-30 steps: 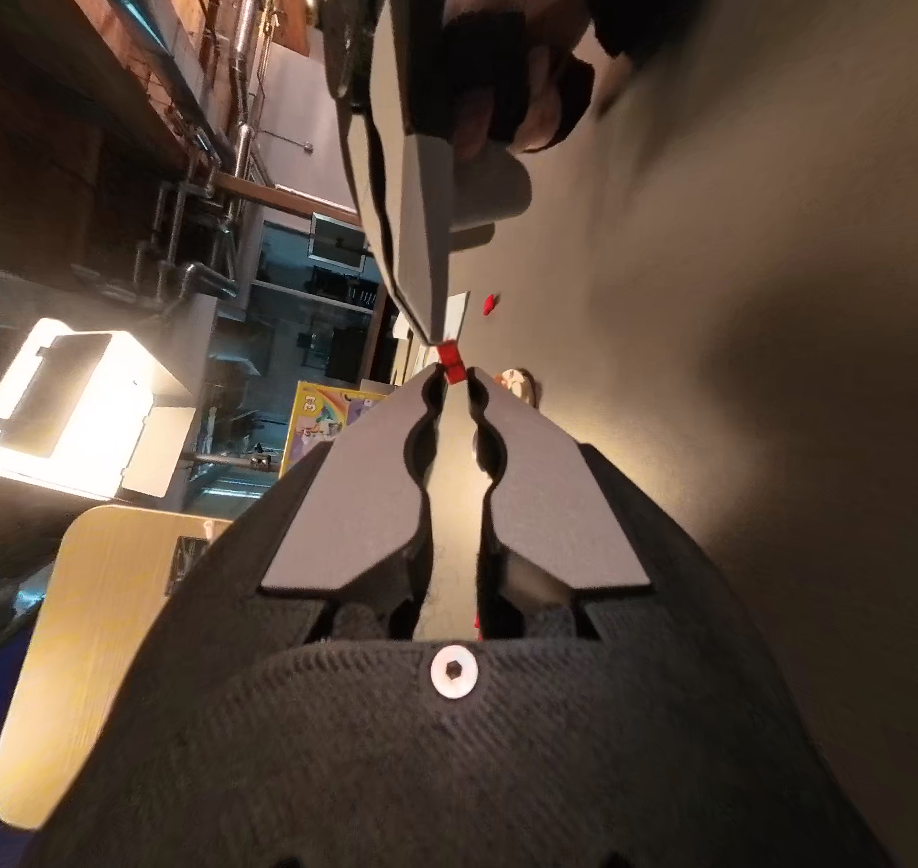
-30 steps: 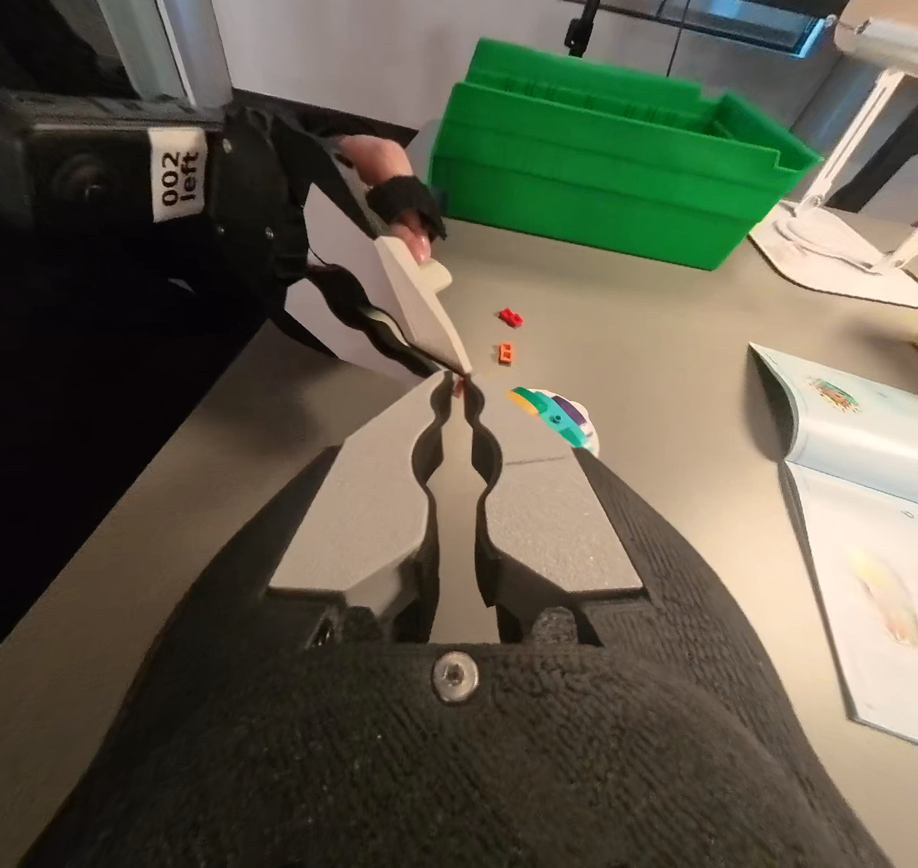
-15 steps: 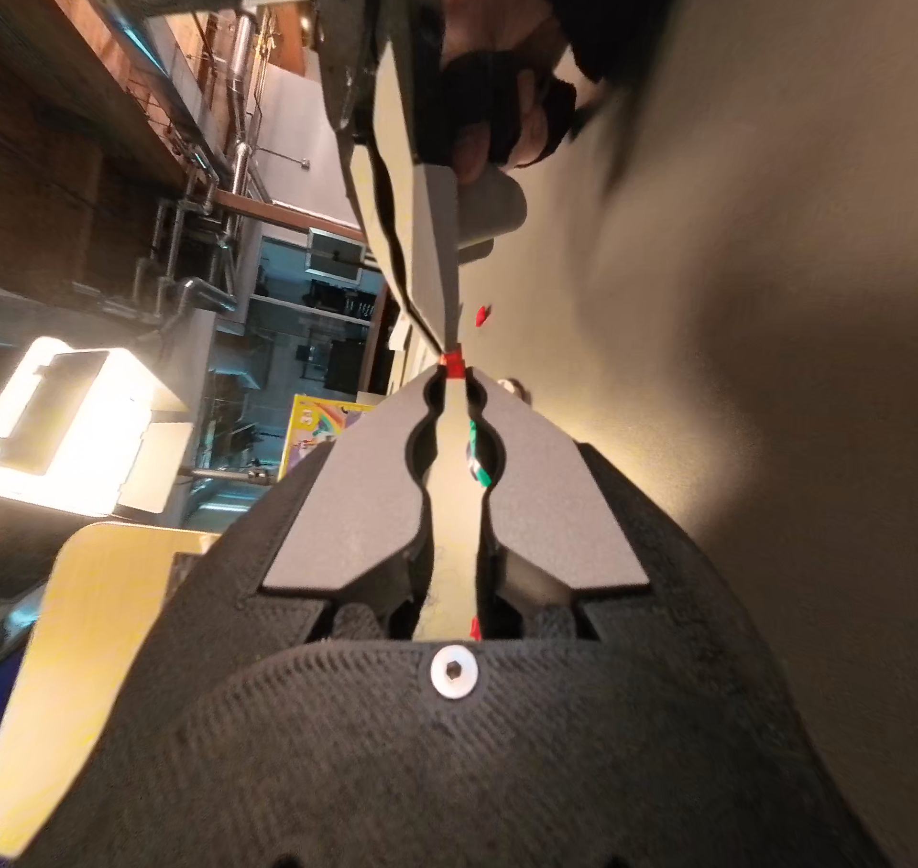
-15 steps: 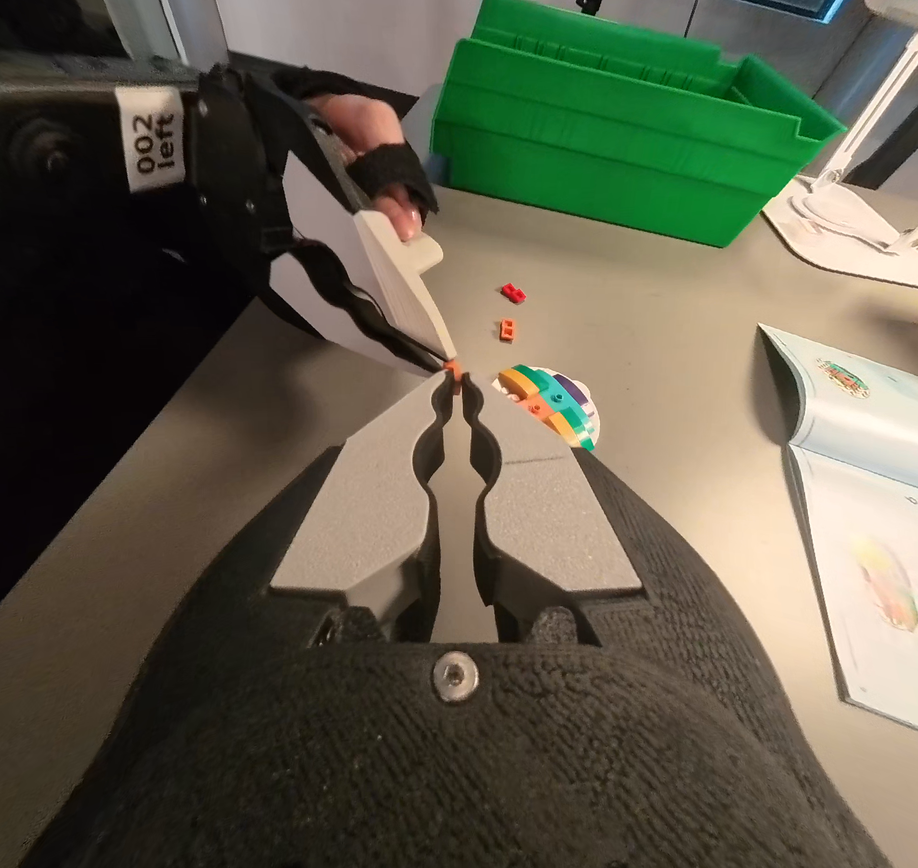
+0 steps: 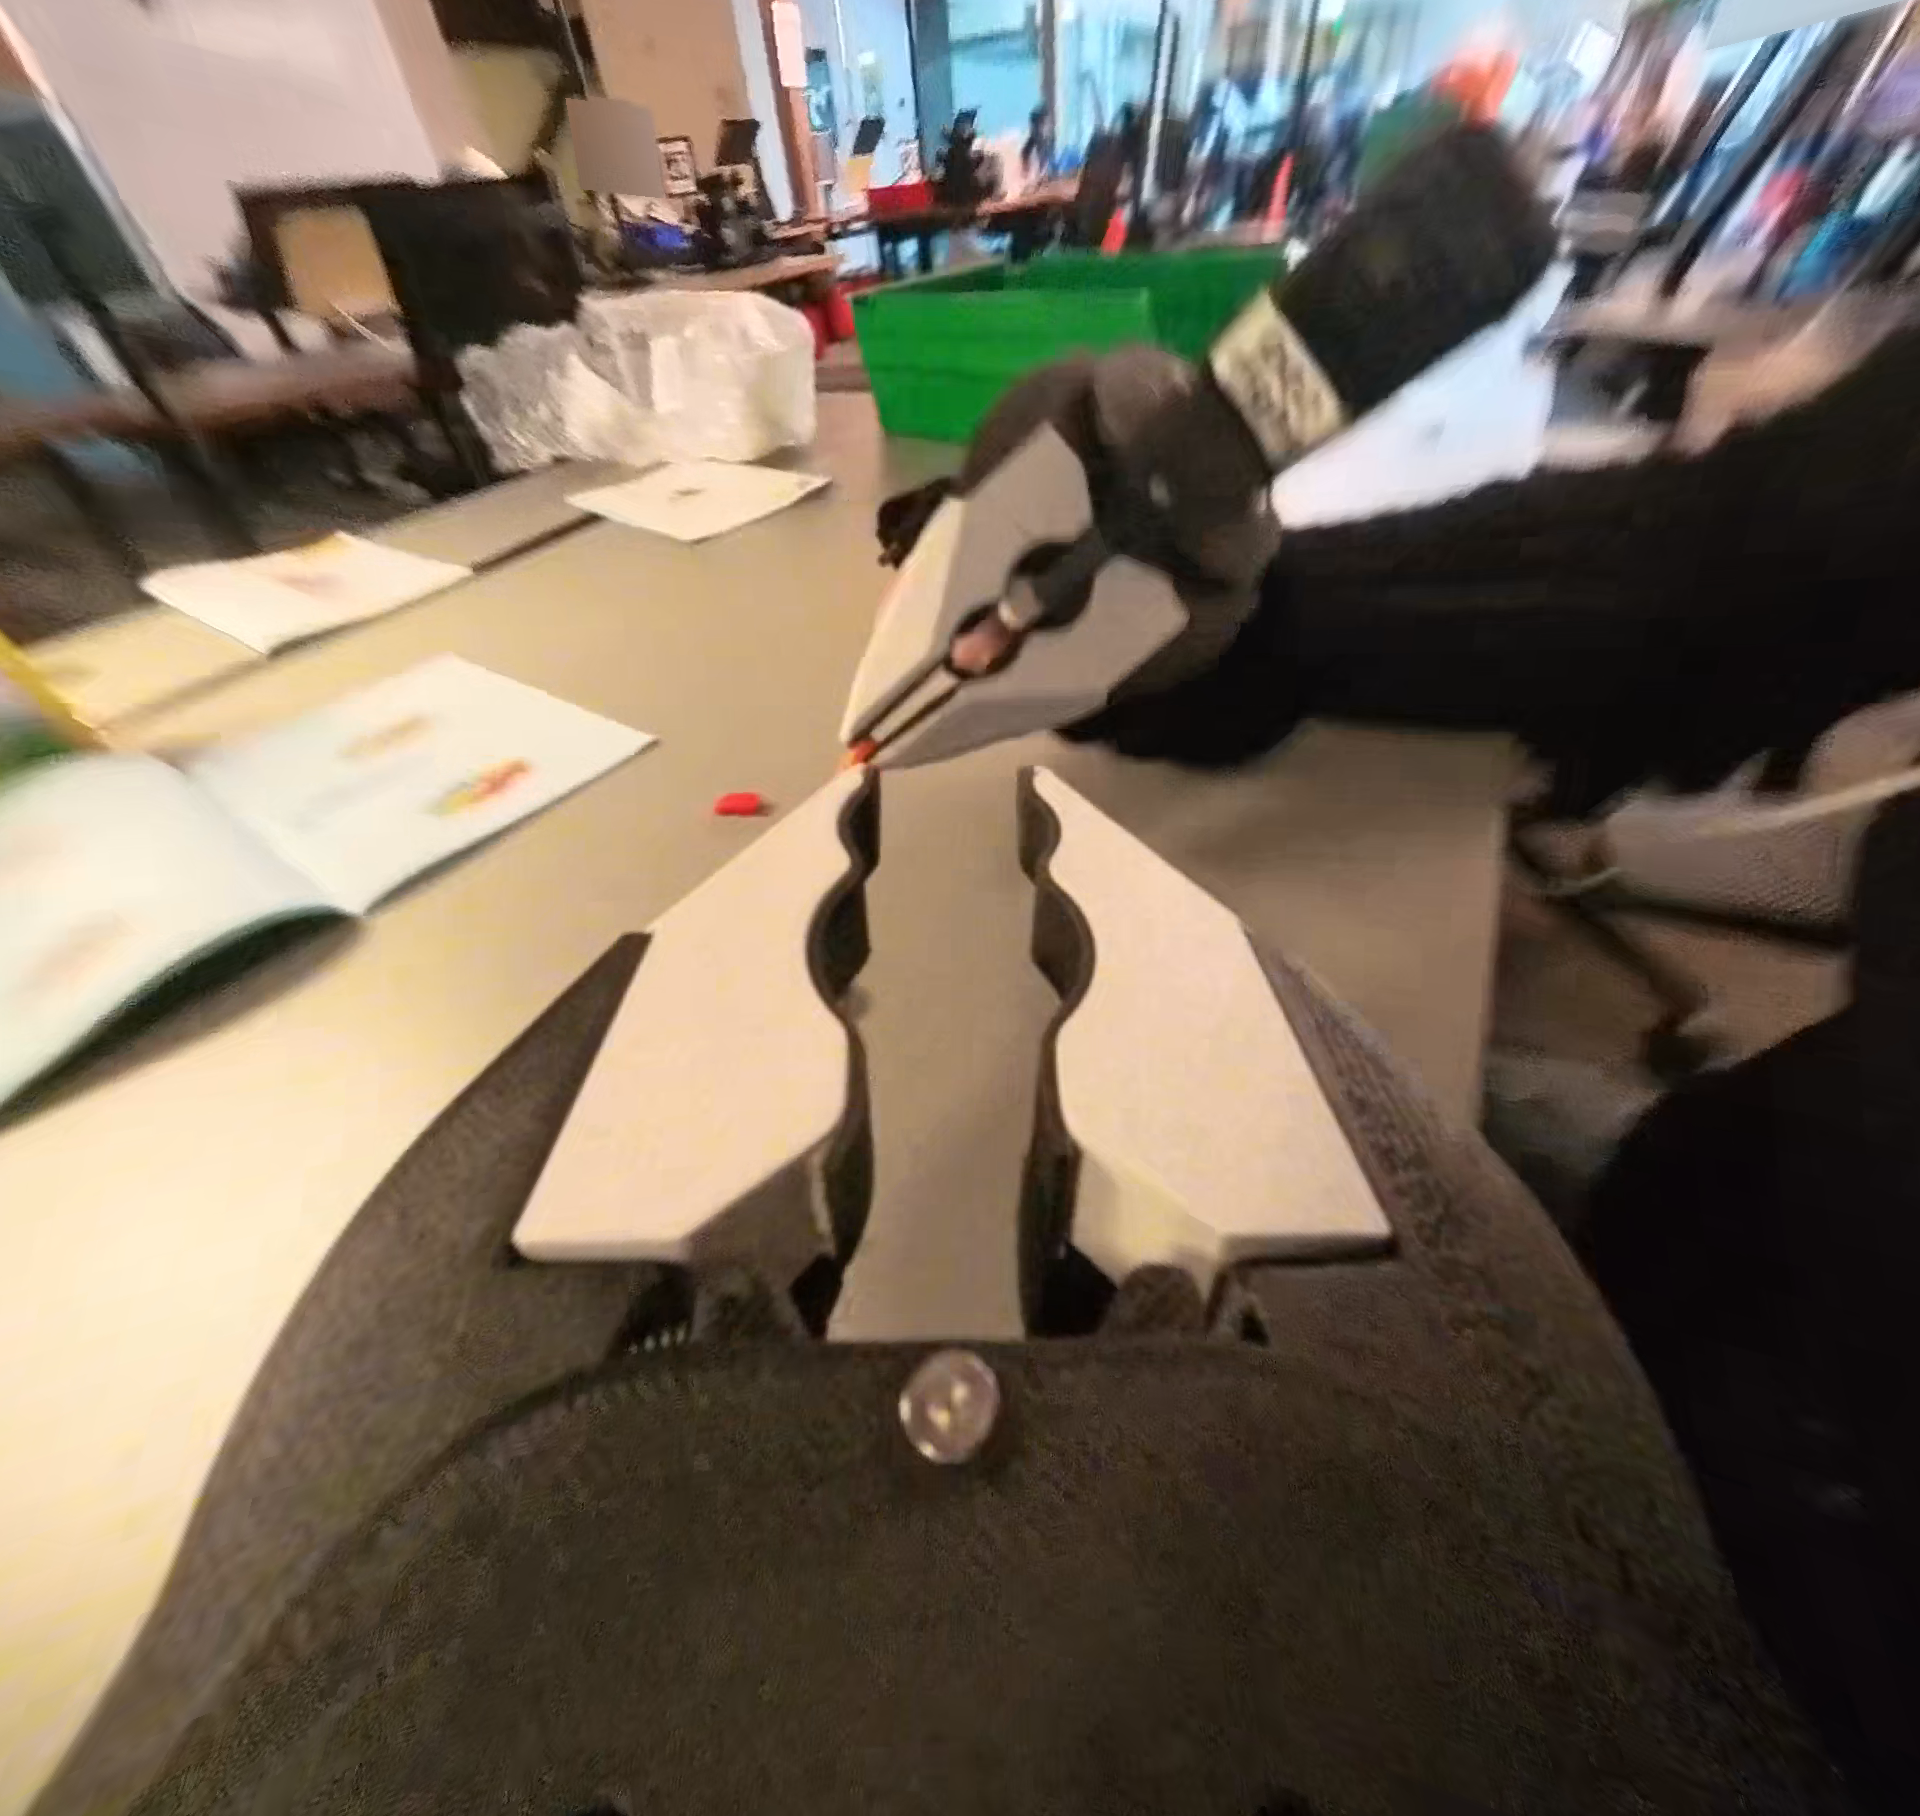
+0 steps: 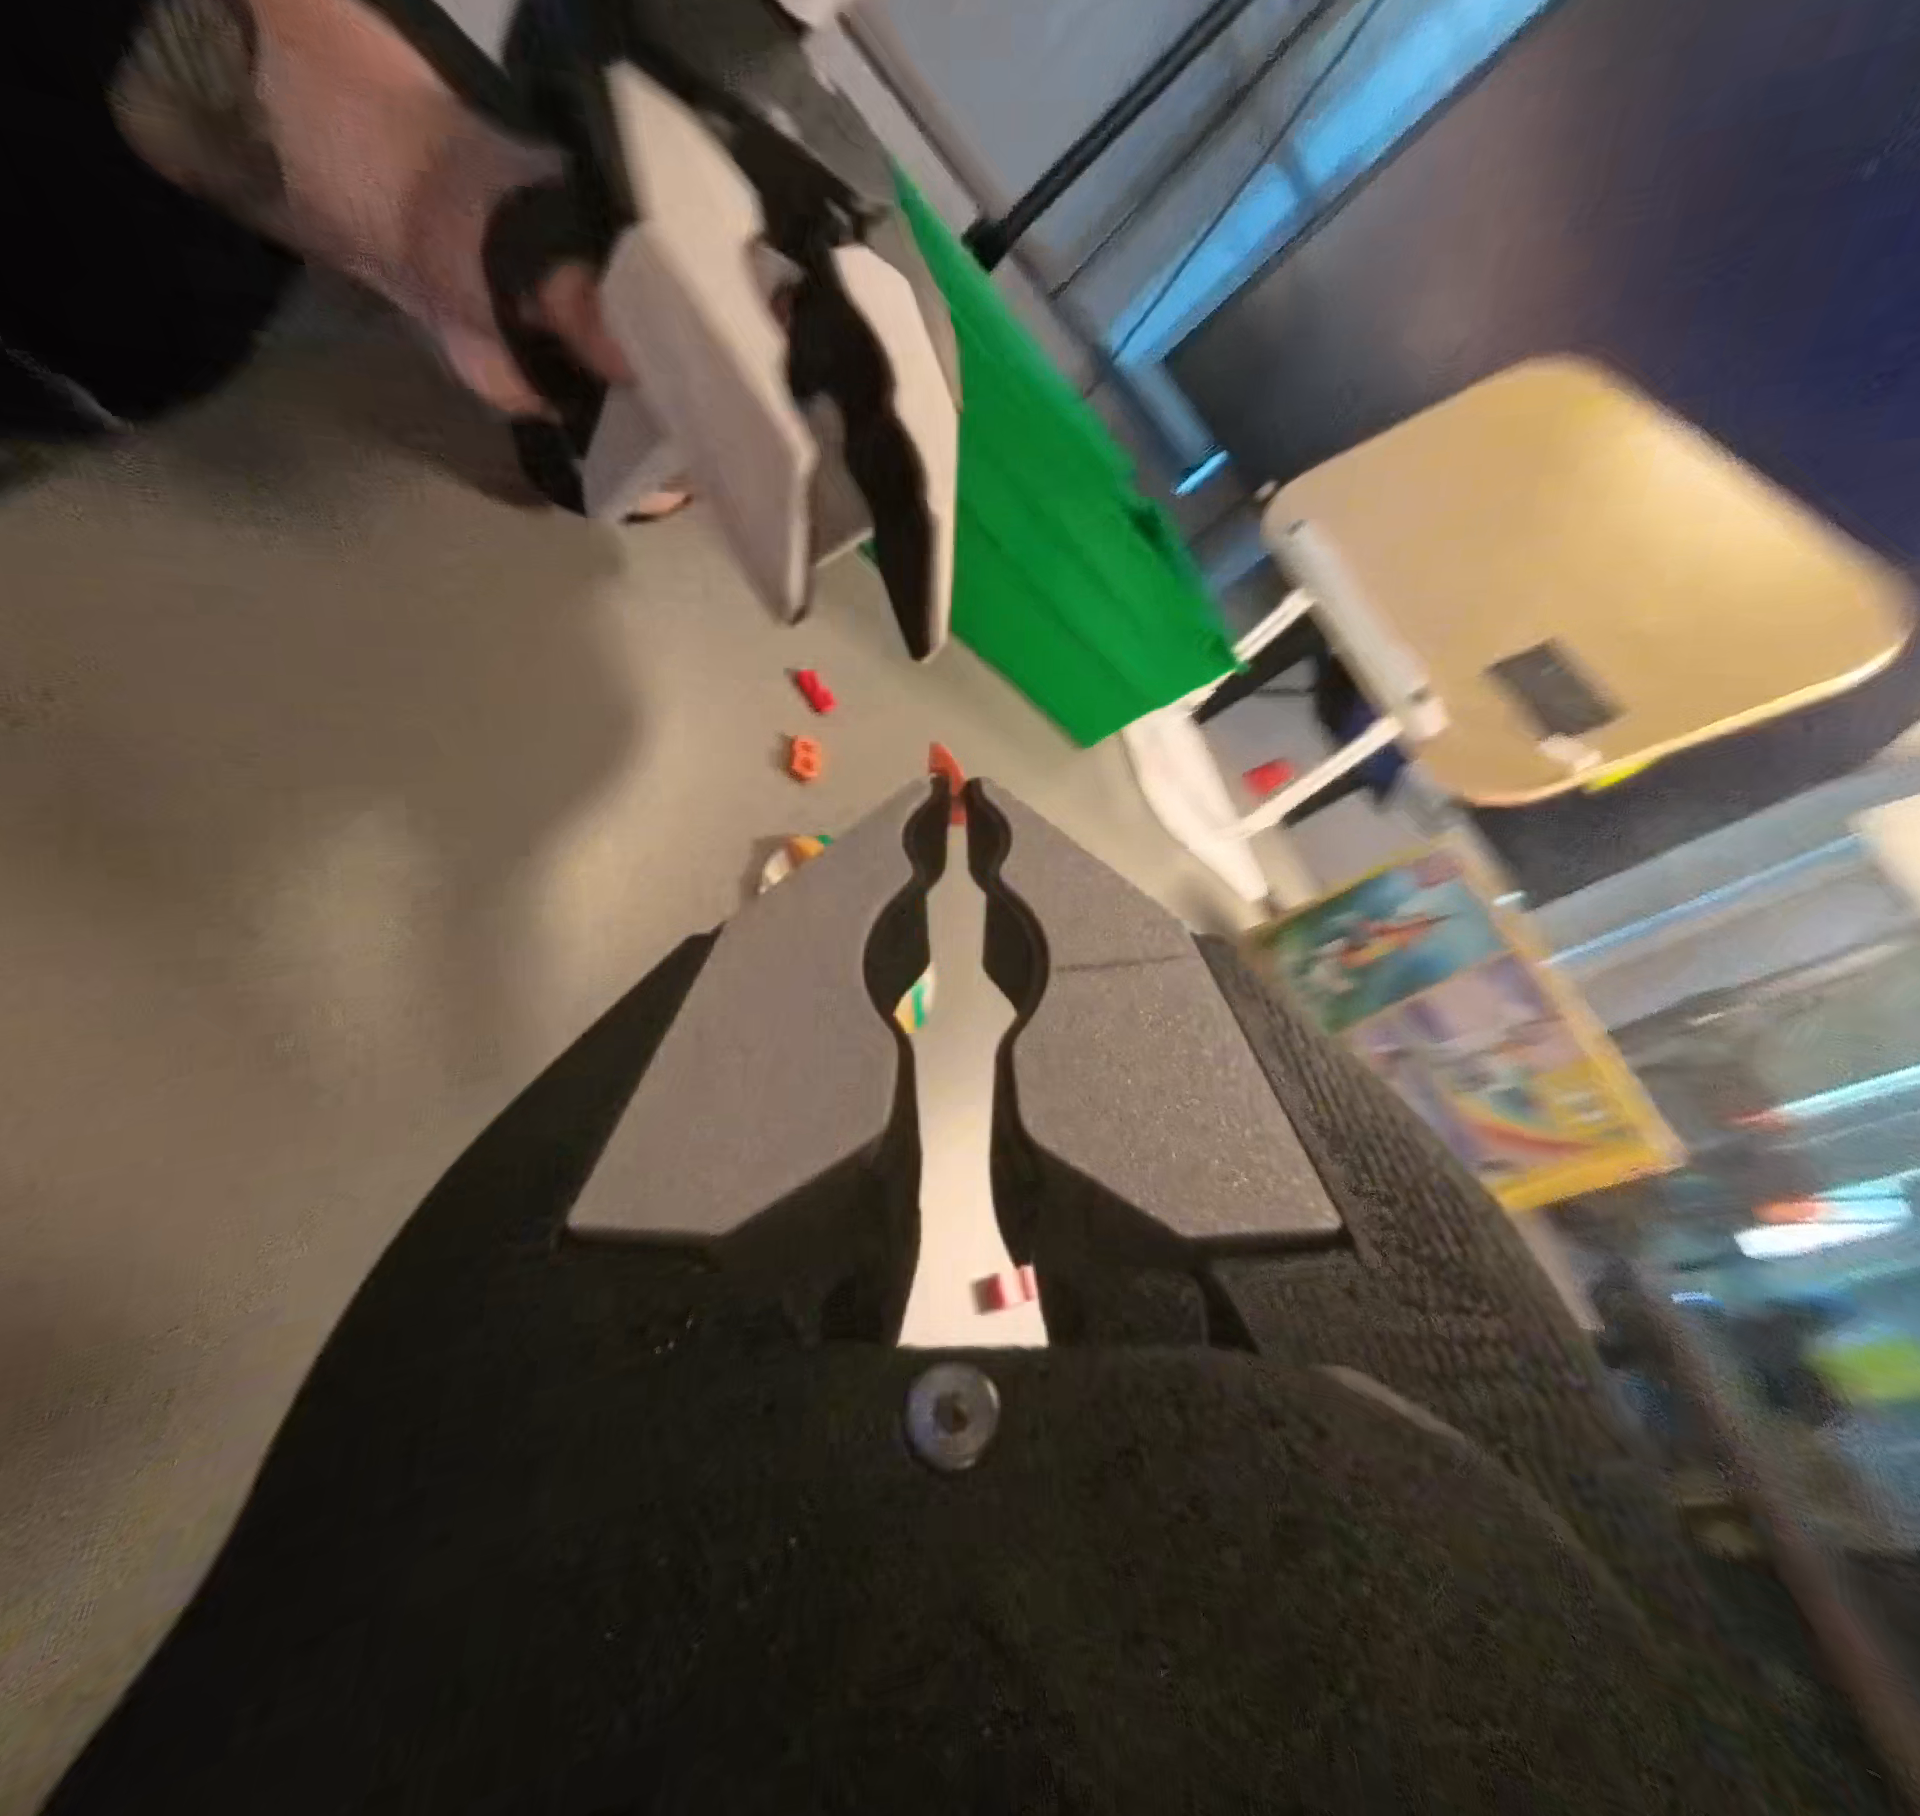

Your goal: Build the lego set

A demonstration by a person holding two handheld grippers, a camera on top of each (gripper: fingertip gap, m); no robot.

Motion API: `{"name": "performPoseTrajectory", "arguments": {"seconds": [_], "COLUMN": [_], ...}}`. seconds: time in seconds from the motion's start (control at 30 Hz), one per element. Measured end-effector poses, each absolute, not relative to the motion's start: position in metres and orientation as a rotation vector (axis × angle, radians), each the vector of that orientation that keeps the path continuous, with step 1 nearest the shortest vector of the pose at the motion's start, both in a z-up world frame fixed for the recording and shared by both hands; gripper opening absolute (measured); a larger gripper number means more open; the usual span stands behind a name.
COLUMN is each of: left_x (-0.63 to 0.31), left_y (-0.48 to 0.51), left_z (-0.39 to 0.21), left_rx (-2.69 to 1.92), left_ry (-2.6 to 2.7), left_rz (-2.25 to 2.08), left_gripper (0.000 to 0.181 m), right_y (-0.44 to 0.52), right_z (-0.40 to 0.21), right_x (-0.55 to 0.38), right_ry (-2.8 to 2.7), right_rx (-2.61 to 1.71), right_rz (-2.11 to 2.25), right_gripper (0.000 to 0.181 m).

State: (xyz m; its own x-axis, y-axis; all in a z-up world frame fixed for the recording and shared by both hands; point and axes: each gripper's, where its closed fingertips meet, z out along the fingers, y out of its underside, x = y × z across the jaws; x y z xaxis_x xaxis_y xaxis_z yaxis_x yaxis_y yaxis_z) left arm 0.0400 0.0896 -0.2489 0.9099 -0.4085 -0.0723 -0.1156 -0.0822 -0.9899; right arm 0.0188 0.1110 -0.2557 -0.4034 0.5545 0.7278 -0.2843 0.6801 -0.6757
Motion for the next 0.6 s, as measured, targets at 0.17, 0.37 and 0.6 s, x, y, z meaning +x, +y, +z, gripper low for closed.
{"name": "performPoseTrajectory", "arguments": {"seconds": [0.17,0.37,0.6], "left_x": [0.018,0.029,0.040], "left_y": [0.097,0.086,0.081], "left_z": [-0.252,-0.250,-0.253], "left_rx": [-1.705,-1.669,-1.686], "left_ry": [0.185,0.205,0.232], "left_rz": [-0.530,-0.849,-1.066], "left_gripper": [0.028,0.022,0.018], "right_y": [0.092,0.084,0.079], "right_z": [-0.256,-0.253,-0.250], "right_x": [0.022,0.027,0.030], "right_ry": [-1.700,-1.672,-1.615], "right_rx": [-0.033,0.042,0.131], "right_rz": [0.806,0.754,0.640], "right_gripper": [0.001,0.001,0.003]}}
